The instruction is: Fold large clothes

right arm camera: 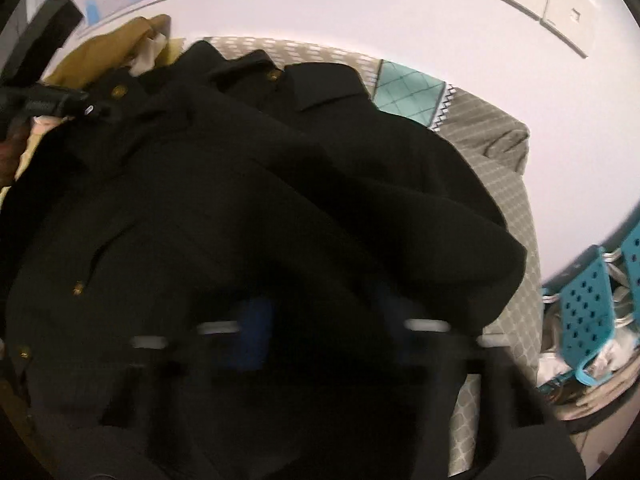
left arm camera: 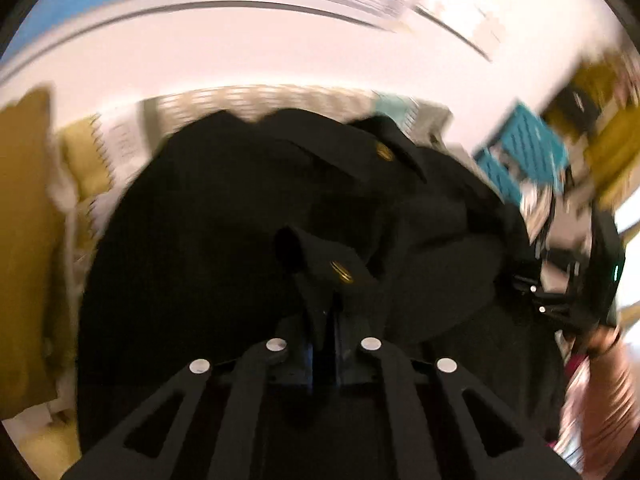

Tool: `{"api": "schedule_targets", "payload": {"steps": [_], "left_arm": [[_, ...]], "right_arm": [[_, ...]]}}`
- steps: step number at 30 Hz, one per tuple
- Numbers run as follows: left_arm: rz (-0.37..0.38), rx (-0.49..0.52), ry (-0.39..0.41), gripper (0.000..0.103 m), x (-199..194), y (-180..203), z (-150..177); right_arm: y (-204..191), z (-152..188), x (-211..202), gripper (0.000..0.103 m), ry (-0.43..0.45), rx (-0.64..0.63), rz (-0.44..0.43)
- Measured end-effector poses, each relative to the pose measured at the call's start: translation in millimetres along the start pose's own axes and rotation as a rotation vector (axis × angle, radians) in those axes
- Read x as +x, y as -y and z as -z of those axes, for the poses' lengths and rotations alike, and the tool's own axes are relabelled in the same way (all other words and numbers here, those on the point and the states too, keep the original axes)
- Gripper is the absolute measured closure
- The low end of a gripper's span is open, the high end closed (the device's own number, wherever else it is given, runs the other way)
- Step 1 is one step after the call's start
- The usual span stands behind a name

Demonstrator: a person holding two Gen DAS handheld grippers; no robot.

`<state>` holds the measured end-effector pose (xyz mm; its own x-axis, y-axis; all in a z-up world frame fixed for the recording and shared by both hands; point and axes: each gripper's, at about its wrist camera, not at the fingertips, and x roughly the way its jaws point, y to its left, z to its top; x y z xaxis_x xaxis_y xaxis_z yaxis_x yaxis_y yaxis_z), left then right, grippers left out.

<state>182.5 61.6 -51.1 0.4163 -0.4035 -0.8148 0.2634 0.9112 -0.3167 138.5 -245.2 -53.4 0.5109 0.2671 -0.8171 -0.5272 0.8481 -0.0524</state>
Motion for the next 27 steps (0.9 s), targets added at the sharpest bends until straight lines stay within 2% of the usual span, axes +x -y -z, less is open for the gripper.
{"api": "schedule_targets", "payload": {"steps": [2, 4, 5, 6, 8, 9, 11, 13, 14, 15, 17, 20, 22, 23, 24, 25, 27], "left_arm": [[0.047, -0.072, -0.002, 0.099, -11, -18, 2], [0.057, -0.115, -0.017, 0.098, -17, -31, 5], [0.044, -0.135, -0.038, 0.096, -16, -36, 8], [0.022, -0.147, -0.057, 0.090, -15, -38, 9], [-0.055, -0.136, -0.093, 0.080, -9, -40, 14], [-0.069, -0.117, -0.090, 0.075, -9, -40, 16], [-0.084, -0.071, -0.080, 0.071, -14, -35, 21], [-0.070, -0.034, -0.063, 0.062, -21, -29, 23], [-0.074, -0.019, -0.050, 0.058, -25, -27, 25], [-0.087, 0.001, -0.040, 0.057, -28, -24, 25], [-0.096, 0.020, -0.044, 0.057, -25, -22, 26], [-0.089, 0.015, -0.067, 0.057, -16, -21, 26], [-0.083, 0.013, -0.081, 0.059, -8, -21, 27], [-0.080, 0.014, -0.085, 0.067, -5, -22, 27], [-0.080, 0.012, -0.093, 0.075, -2, -23, 27], [-0.083, 0.011, -0.094, 0.078, -1, -22, 29], [-0.097, 0.015, -0.083, 0.087, -1, -25, 30]], "right_arm": [[-1, 0, -19, 0.094, 0.058, -0.003, -0.040], [-6, 4, -37, 0.093, 0.084, -0.021, -0.078], [-10, 8, -42, 0.086, 0.082, -0.046, -0.089], [-15, 14, -44, 0.062, 0.054, -0.084, -0.088], [-23, 22, -38, 0.040, -0.012, -0.129, -0.068], [-27, 27, -37, 0.040, -0.030, -0.152, -0.063], [-25, 30, -42, 0.039, -0.027, -0.144, -0.058], [-9, 24, -56, 0.037, 0.035, -0.066, -0.094], [0, 20, -61, 0.030, 0.066, -0.020, -0.104], [14, 13, -61, 0.026, 0.088, 0.050, -0.080], [38, 1, -46, 0.025, 0.058, 0.163, -0.017], [78, -7, -12, 0.025, -0.004, 0.382, -0.043], [93, -6, 6, 0.034, -0.020, 0.479, -0.094], [101, -6, 17, 0.055, -0.024, 0.517, -0.130], [104, -8, 23, 0.081, -0.034, 0.522, -0.143], [105, -13, 27, 0.089, -0.041, 0.507, -0.118], [106, -22, 21, 0.092, 0.003, 0.485, -0.093]]}}
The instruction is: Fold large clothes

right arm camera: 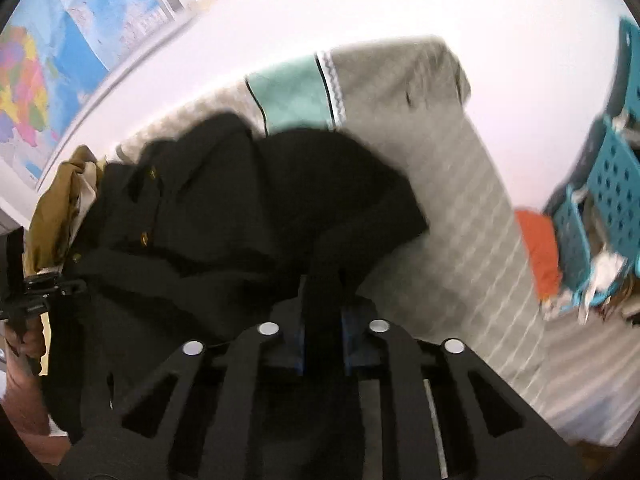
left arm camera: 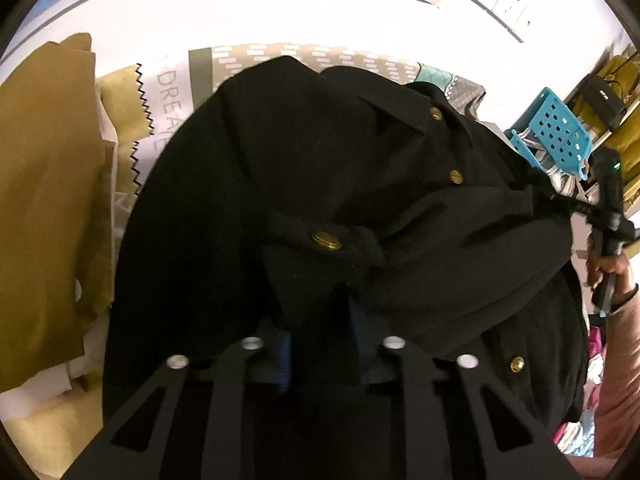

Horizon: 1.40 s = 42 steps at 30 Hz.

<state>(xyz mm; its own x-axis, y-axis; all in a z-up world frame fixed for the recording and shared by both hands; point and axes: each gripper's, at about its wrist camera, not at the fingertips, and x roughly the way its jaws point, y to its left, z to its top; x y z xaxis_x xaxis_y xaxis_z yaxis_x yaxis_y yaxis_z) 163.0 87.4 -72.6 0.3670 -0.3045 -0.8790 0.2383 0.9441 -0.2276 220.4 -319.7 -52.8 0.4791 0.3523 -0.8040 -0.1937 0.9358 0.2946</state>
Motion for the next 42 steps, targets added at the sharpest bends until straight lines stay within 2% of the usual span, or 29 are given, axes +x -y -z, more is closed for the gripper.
{"api": "schedule_targets", "payload": {"steps": [2, 3, 4, 6, 8, 10, 12, 13, 15, 18, 20, 23, 25, 26, 28, 29, 30, 33, 38, 39, 42], "left_arm": [[0.006, -0.013, 0.003, 0.084, 0, -3, 1], [0.001, -0.020, 0.001, 0.076, 0, -4, 2], [-0.011, -0.017, 0.004, 0.073, -2, -4, 4], [-0.014, 0.010, 0.027, 0.054, -15, -3, 9], [-0.015, 0.055, 0.072, 0.043, -35, -1, 16], [-0.060, 0.093, 0.143, 0.035, -65, -5, 29], [-0.088, 0.106, 0.177, 0.033, -85, -13, 43], [-0.114, 0.102, 0.184, 0.033, -94, -20, 53], [-0.155, 0.094, 0.177, 0.033, -104, -30, 71], [-0.192, 0.078, 0.133, 0.033, -109, -47, 101], [-0.183, 0.078, 0.094, 0.033, -110, -57, 124], [-0.202, 0.075, 0.018, 0.033, -103, -69, 154], [-0.175, 0.056, -0.058, 0.033, -94, -82, 174], [-0.161, 0.059, -0.035, 0.034, -96, -84, 182], [-0.117, 0.088, -0.022, 0.048, -104, -83, 192], [-0.107, 0.097, -0.016, 0.071, -106, -83, 194], [-0.083, 0.093, -0.015, 0.101, -108, -84, 197], [-0.089, 0.075, 0.005, 0.100, -114, -87, 198], [-0.052, 0.018, 0.190, 0.101, -173, -87, 181], [-0.037, 0.034, 0.240, 0.101, -192, -82, 176], [-0.012, 0.080, 0.312, 0.101, -223, -66, 161]], "right_arm": [[4, -5, -8, 0.092, 0.053, 0.026, 0.014], [9, -9, -3, 0.088, 0.037, 0.042, 0.027], [9, -7, 2, 0.084, 0.007, 0.043, 0.053], [9, -1, 9, 0.052, -0.025, 0.041, 0.140], [11, 1, -5, 0.040, 0.026, 0.071, 0.195], [-6, 6, -29, 0.040, 0.108, 0.042, 0.202], [-33, 9, -45, 0.036, 0.156, -0.029, 0.146], [-56, 13, -49, 0.036, 0.161, -0.093, 0.092], [-92, 19, -48, 0.036, 0.151, -0.195, 0.037], [-154, 32, -26, 0.036, 0.078, -0.355, -0.083], [-190, 41, -2, 0.036, 0.010, -0.427, -0.133], [-225, 56, 20, 0.036, -0.057, -0.481, -0.193], [-249, 67, 28, 0.036, -0.085, -0.517, -0.259], [-260, 73, 28, 0.036, -0.095, -0.537, -0.282], [-280, 82, 30, 0.035, -0.103, -0.558, -0.308], [-288, 85, 30, 0.035, -0.111, -0.565, -0.323], [-294, 83, 31, 0.035, -0.112, -0.567, -0.335], [-313, 87, 27, 0.035, -0.112, -0.580, -0.384], [-340, 96, 9, 0.036, -0.092, -0.603, -0.485], [-348, 97, 4, 0.036, -0.083, -0.615, -0.516], [-366, 96, -8, 0.036, -0.066, -0.617, -0.621]]}}
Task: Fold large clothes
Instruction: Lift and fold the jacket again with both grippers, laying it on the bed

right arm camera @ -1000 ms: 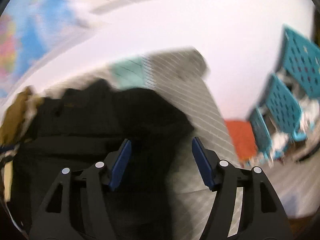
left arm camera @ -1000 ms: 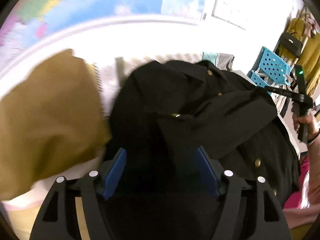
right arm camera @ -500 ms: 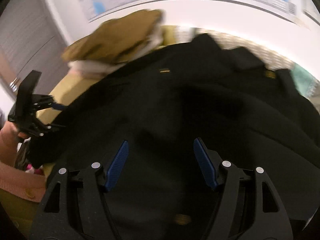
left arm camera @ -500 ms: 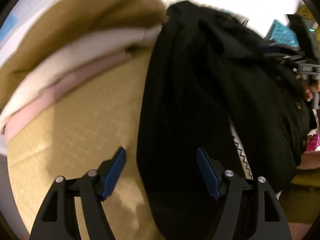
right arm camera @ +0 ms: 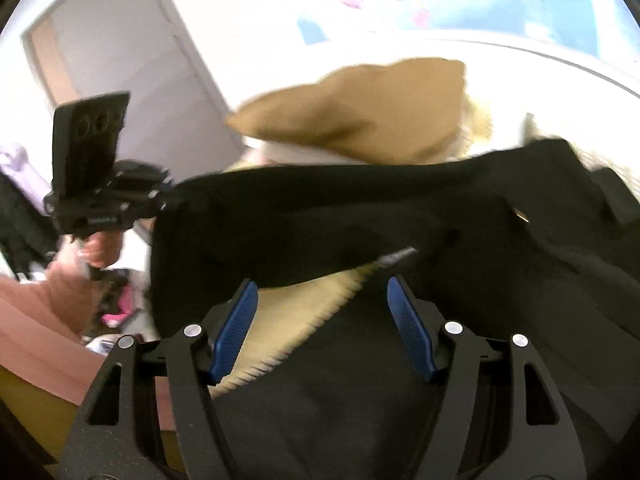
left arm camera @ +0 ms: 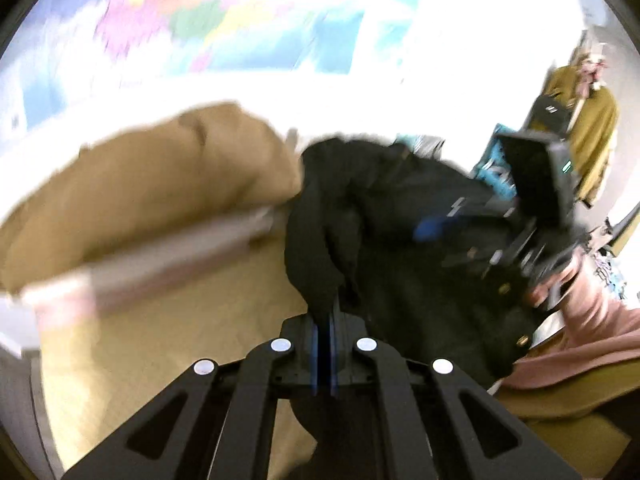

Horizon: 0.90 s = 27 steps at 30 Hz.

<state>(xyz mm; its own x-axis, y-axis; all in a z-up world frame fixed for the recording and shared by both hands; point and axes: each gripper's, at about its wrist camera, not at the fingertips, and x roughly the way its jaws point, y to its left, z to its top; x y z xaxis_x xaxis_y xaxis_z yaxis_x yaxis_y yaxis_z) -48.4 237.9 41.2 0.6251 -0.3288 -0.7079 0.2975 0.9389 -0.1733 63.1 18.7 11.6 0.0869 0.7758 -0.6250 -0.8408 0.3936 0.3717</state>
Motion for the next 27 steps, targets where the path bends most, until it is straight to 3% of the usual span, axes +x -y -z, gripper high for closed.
{"api": "schedule_targets", "payload": {"steps": [4, 7, 9, 12, 15, 16, 18, 19, 20, 21, 24, 27], "left_arm": [[0.096, 0.071, 0.030, 0.101, -5, 33, -27], [0.183, 0.118, 0.018, 0.100, 12, 59, -38], [0.206, 0.140, 0.022, 0.103, 26, 73, -43], [0.338, 0.107, -0.001, 0.100, 49, 85, -51], [0.410, 0.102, -0.018, 0.100, 79, 104, -59], [0.456, 0.076, -0.043, 0.100, 95, 107, -66], [0.480, 0.046, -0.095, 0.095, 125, 117, -75], [0.483, 0.051, -0.124, 0.091, 143, 123, -78], [0.459, 0.042, -0.157, 0.074, 159, 124, -81], [0.437, 0.022, -0.169, 0.065, 167, 120, -84], [0.443, -0.066, -0.145, 0.056, 174, 96, -87], [0.362, -0.080, -0.031, 0.048, 154, 69, -86]], "right_arm": [[-6, -14, -7, 0.034, 0.080, 0.048, -0.149], [4, -12, -22, 0.030, 0.138, 0.121, -0.261], [15, -2, -36, 0.024, 0.160, 0.158, -0.254], [44, 17, -53, 0.023, 0.190, 0.277, -0.276], [65, 36, -79, 0.023, 0.253, 0.347, -0.218], [71, 42, -89, 0.023, 0.276, 0.365, -0.196], [86, 54, -108, 0.022, 0.313, 0.405, -0.127], [91, 59, -115, 0.022, 0.317, 0.421, -0.082], [95, 63, -120, 0.021, 0.315, 0.439, -0.028], [98, 69, -125, 0.020, 0.312, 0.458, 0.032], [92, 81, -128, 0.011, 0.283, 0.472, 0.100], [69, 87, -119, 0.005, 0.223, 0.410, 0.147]]}}
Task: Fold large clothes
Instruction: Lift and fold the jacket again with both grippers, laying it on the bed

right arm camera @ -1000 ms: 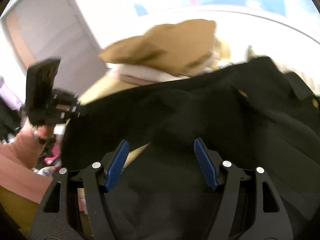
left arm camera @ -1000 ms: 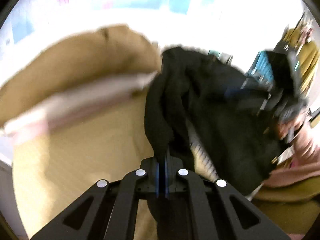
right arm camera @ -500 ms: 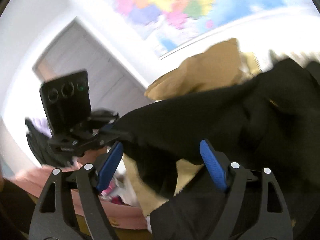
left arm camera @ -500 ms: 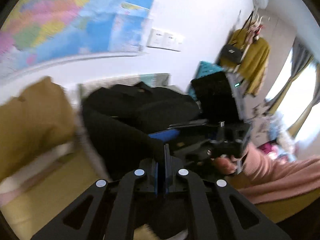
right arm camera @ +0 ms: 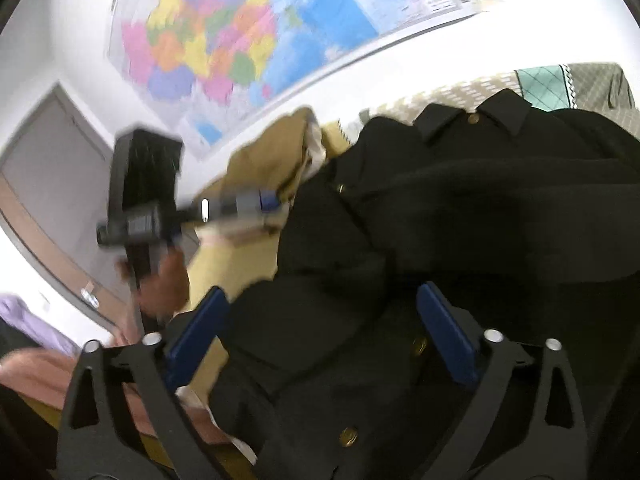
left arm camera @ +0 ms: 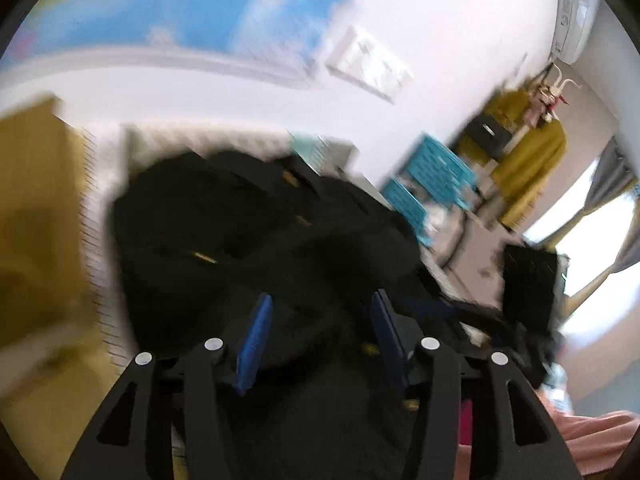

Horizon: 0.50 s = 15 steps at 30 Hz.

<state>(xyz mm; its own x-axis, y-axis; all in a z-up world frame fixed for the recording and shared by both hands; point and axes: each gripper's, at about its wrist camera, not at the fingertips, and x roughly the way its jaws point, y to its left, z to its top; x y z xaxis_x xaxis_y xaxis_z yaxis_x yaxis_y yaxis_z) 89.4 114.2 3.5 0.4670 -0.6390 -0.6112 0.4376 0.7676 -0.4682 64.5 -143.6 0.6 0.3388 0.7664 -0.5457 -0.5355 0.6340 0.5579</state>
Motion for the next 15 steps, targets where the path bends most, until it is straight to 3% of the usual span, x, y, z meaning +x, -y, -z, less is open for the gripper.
{"api": "schedule_targets", "payload": {"steps": [3, 5, 8, 9, 10, 12, 14, 15], "left_arm": [[-0.028, -0.054, 0.062, 0.046, -26, -21, 7], [-0.094, -0.052, 0.061, 0.046, -34, -26, 16], [-0.133, -0.060, 0.026, 0.046, -33, -35, 28], [-0.143, -0.061, 0.013, 0.046, -31, -37, 31], [-0.153, -0.056, -0.001, 0.046, -28, -36, 34], [-0.179, -0.050, -0.013, 0.046, -23, -37, 35], [-0.187, -0.053, -0.006, 0.046, -25, -39, 33], [-0.187, -0.056, 0.005, 0.046, -26, -38, 31]], "right_arm": [[-22, 16, 25, 0.005, -0.069, -0.096, 0.077], [-30, 30, 37, 0.005, -0.113, -0.156, 0.094], [-45, 46, 68, 0.006, -0.188, -0.251, 0.112], [-49, 52, 79, 0.012, -0.204, -0.305, 0.159], [-51, 54, 86, 0.025, -0.212, -0.338, 0.193], [-44, 50, 91, 0.100, -0.246, -0.317, 0.154], [-36, 32, 74, 0.099, -0.200, -0.273, 0.098], [-33, 15, 54, 0.100, -0.134, -0.266, 0.090]]}}
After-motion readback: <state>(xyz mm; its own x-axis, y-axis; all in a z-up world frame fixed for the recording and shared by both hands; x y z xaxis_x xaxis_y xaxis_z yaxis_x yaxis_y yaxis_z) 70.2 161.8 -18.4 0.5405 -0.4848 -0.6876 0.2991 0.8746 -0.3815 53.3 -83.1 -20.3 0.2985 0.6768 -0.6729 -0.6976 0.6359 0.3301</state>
